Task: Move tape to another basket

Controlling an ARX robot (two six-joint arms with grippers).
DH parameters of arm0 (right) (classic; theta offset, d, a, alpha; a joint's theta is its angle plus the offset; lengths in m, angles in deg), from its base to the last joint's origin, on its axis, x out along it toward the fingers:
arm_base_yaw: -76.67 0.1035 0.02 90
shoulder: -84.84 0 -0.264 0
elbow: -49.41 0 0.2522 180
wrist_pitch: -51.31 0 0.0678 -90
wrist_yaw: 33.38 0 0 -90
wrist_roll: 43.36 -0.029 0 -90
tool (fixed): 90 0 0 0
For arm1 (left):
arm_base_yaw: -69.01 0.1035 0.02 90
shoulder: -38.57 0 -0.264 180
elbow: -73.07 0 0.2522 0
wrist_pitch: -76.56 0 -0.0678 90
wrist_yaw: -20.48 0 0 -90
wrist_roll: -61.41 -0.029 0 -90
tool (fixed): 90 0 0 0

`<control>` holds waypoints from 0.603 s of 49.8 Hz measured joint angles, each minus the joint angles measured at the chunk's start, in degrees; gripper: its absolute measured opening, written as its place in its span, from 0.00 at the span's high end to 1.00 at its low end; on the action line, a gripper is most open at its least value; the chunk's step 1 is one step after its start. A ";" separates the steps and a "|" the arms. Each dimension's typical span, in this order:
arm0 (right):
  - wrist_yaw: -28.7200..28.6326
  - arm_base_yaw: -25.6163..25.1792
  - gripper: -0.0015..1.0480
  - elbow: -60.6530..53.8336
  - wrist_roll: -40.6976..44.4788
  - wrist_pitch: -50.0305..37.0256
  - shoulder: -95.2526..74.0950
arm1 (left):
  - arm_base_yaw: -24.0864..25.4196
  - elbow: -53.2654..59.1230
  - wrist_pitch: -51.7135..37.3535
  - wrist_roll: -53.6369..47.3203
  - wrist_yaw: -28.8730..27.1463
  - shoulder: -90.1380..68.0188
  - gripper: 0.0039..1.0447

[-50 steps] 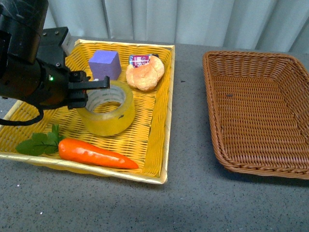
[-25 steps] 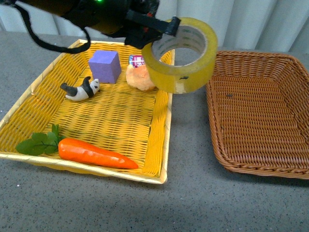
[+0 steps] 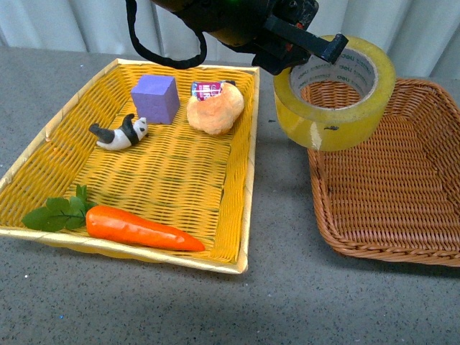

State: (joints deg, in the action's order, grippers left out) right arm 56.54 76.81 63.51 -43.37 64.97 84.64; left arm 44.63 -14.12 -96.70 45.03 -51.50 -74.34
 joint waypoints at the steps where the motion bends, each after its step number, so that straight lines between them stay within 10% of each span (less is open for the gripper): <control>1: -0.02 -0.02 0.09 0.00 0.02 0.02 0.00 | 0.00 0.00 0.00 -0.04 0.00 0.00 0.87; 9: -6.69 -0.46 0.09 4.59 12.98 10.29 -8.74 | 0.00 0.00 0.02 -0.11 -0.07 -0.02 0.87; 30: -11.54 -1.38 0.09 24.22 12.46 -8.13 -55.43 | 0.00 -0.09 0.02 -0.11 -0.02 -0.02 0.87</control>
State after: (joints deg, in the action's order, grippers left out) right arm 45.00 75.43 87.73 -30.91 56.84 29.21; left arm 44.63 -14.21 -96.68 44.92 -51.52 -74.36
